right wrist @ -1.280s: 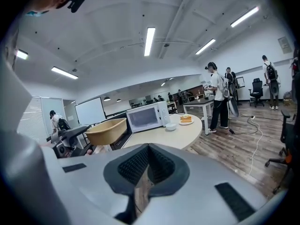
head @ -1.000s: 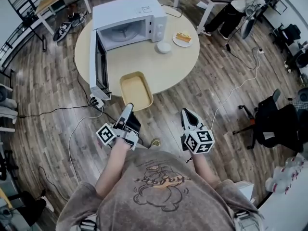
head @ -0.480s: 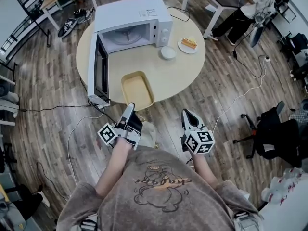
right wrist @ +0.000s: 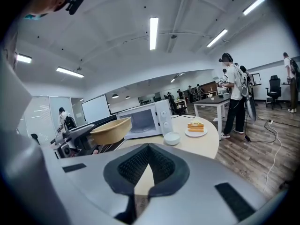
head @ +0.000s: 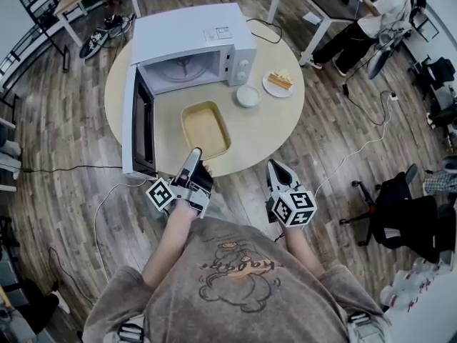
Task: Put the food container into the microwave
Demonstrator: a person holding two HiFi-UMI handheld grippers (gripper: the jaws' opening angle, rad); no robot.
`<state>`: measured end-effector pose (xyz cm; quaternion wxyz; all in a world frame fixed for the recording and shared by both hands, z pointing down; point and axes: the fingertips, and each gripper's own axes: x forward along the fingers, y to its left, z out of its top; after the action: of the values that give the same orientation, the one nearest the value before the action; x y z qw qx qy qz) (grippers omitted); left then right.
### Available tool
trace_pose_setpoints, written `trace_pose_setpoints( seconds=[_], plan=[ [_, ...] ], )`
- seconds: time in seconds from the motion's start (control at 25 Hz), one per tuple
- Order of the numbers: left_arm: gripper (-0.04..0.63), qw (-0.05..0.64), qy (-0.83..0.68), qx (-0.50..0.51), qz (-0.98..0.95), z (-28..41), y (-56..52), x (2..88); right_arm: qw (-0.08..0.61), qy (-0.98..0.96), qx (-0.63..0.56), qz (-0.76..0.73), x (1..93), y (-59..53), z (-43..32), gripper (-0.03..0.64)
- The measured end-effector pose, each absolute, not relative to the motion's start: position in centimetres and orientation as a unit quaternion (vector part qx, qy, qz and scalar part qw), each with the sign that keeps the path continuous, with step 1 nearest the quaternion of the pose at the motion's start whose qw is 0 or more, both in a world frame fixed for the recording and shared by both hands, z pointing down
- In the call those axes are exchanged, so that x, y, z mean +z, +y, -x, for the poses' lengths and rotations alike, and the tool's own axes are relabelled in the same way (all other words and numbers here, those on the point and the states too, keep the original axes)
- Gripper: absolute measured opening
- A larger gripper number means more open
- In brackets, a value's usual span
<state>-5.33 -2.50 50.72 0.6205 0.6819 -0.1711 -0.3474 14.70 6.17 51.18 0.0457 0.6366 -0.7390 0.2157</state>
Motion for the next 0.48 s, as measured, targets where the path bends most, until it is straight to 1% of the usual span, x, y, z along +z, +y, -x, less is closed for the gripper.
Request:
trace_pose_setpoints(
  seconds=[0.48],
  plan=[
    [0.245,0.628,-0.163,-0.34,-0.681,3.0,-12.4,50.1,0.045,-0.738,0.21,-0.64,50.1,-3.9,-16.1,0.002]
  ],
)
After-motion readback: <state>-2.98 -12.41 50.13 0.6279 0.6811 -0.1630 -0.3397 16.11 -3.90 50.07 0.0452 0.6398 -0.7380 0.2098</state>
